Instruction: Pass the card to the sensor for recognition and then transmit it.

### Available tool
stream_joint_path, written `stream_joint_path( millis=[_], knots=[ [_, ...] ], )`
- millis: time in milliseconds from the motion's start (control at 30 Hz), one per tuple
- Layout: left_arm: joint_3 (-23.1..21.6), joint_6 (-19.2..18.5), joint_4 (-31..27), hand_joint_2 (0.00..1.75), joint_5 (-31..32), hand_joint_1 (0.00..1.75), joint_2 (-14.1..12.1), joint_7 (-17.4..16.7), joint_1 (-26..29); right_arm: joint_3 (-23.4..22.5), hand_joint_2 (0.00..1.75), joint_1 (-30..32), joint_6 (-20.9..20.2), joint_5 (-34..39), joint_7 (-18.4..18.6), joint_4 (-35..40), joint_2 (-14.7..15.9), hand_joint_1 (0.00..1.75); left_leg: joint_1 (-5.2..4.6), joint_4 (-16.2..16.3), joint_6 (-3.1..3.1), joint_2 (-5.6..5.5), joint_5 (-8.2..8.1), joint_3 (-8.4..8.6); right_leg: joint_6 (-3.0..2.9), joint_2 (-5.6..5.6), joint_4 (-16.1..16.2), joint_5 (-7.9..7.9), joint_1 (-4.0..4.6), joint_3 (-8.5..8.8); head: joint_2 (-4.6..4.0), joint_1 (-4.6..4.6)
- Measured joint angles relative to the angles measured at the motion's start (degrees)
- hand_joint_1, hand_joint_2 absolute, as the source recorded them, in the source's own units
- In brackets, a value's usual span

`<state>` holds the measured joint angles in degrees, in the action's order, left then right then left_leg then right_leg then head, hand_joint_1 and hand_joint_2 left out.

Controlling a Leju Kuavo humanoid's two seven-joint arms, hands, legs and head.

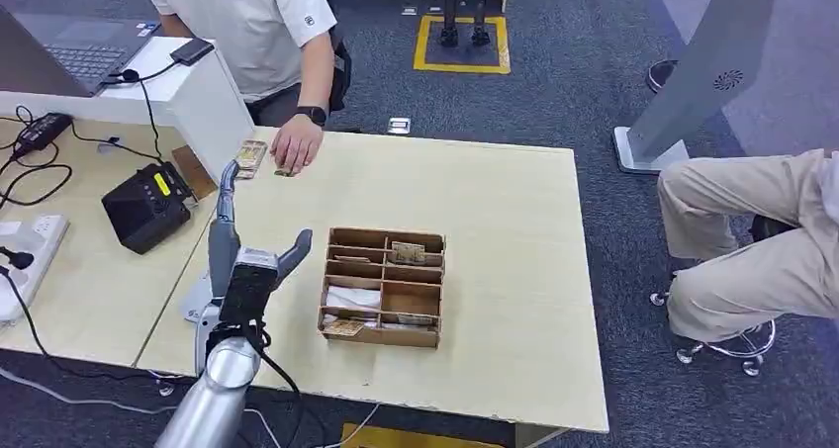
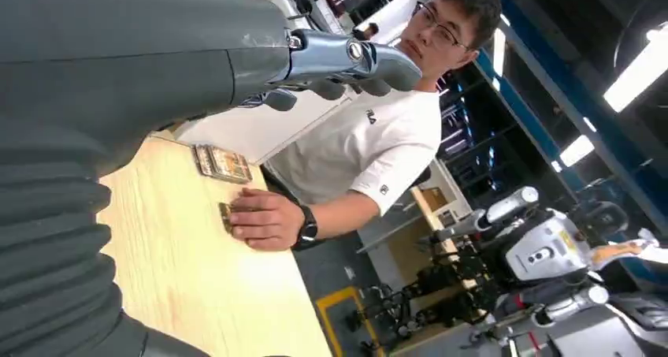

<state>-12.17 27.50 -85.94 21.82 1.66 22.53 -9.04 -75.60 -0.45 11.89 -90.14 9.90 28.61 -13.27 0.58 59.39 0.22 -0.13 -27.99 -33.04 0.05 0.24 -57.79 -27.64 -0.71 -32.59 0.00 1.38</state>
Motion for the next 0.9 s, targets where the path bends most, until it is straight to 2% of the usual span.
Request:
stream_joint_path(
  millis=[233, 333, 400, 600, 900],
  knots=[
    [-0.1, -6.2, -5.1, 1.75, -4.0, 0.0, -0.7, 5.3, 4.5, 0.0, 1.75, 0.2, -0.1, 0.0, -0.5, 1.0, -0.1, 0.0, 0.0, 0.0, 0.0, 0.0, -0.01, -0.01, 0.01, 0.0, 0.0, -0.02, 0.0, -0.01, 0.0, -0.02],
    [-0.6, -8.6, -7.1, 1.75, -3.2, 0.0, -1.3, 7.2, 6.5, 0.0, 1.75, 0.3, -0.2, 0.0, -1.0, 1.2, -0.1, 0.0, 0.0, 0.0, 0.01, 0.0, -0.03, -0.01, 0.04, 0.0, 0.0, -0.04, 0.0, -0.02, 0.0, 0.0],
    [-1.6, -9.7, -8.0, 1.75, -0.4, 0.0, -2.0, 8.1, 7.6, 0.0, 1.75, 0.4, -0.5, 0.0, -1.2, 1.4, -0.1, 0.0, 0.0, 0.0, 0.01, 0.0, -0.03, -0.01, 0.04, 0.0, 0.0, -0.04, 0.0, -0.01, 0.0, 0.0],
    [-6.8, -10.9, -9.0, 1.75, 6.3, 0.0, -4.4, 9.1, 8.8, 0.0, 1.75, 0.5, -1.0, 0.0, -1.4, 1.5, -0.1, 0.0, 0.0, 0.0, 0.02, 0.0, -0.02, 0.0, 0.04, -0.01, 0.0, -0.04, 0.0, -0.01, 0.0, 0.0],
    [-16.4, -14.3, -9.0, 1.75, 9.6, 0.0, -7.2, 8.9, 6.0, 0.9, 1.75, 0.5, -0.7, 0.0, -1.9, 0.7, 0.9, 0.0, -0.01, 0.0, 0.02, -0.01, -0.02, 0.01, 0.04, -0.01, 0.0, -0.03, 0.0, 0.0, 0.0, 0.02]
  ],
)
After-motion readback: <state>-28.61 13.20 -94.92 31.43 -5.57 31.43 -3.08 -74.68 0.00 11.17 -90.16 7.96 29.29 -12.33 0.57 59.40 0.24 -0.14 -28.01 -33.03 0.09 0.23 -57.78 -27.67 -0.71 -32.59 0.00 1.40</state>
